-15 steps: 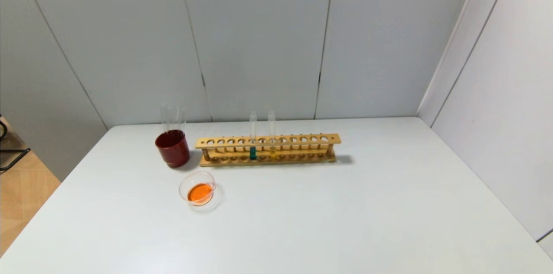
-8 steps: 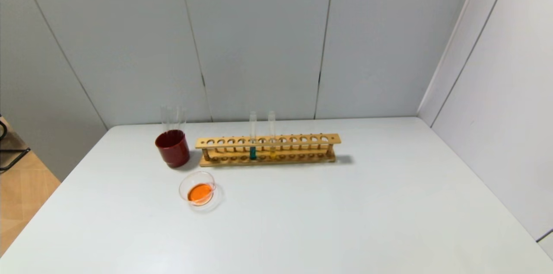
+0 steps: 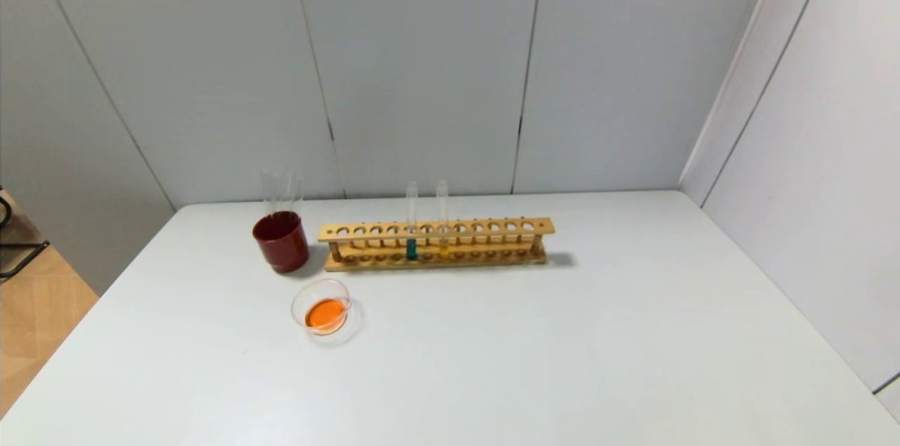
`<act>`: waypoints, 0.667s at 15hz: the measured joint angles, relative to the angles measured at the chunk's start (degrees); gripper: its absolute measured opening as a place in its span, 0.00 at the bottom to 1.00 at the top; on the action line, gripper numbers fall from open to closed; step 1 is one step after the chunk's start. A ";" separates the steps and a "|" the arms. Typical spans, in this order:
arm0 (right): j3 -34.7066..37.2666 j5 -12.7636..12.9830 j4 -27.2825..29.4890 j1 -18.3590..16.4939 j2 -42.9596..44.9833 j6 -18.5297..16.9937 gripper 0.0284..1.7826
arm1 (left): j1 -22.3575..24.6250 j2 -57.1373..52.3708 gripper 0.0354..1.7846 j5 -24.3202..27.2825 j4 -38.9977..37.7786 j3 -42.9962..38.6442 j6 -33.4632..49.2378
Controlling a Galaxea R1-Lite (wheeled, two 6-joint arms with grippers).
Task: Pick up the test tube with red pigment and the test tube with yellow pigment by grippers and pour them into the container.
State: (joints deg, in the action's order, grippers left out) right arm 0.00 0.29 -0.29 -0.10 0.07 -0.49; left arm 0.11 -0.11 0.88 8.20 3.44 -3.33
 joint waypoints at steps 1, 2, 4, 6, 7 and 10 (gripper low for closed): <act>0.00 -0.02 0.05 0.00 0.00 0.30 0.98 | 0.00 0.00 0.98 1.27 0.80 0.26 -0.55; 0.00 0.01 0.05 0.00 0.00 -0.17 0.98 | 0.00 0.00 0.98 1.57 1.38 0.46 -0.72; 0.00 0.04 0.00 0.00 0.00 0.05 0.98 | -0.01 0.00 0.98 1.62 1.55 0.55 -0.77; 0.00 -0.02 0.09 0.05 0.00 0.41 0.98 | -0.01 0.00 0.98 1.66 1.61 0.59 -0.78; 0.00 -0.05 0.07 0.10 0.00 0.27 0.98 | -0.04 0.00 0.98 1.65 1.61 0.59 -0.80; 0.00 0.04 0.07 0.05 0.00 0.07 0.98 | -0.04 0.00 0.98 1.65 1.71 0.61 -0.74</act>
State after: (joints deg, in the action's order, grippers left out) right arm 0.00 0.33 -0.22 -0.05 0.07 -0.41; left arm 0.07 -0.11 2.52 9.91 4.05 -4.07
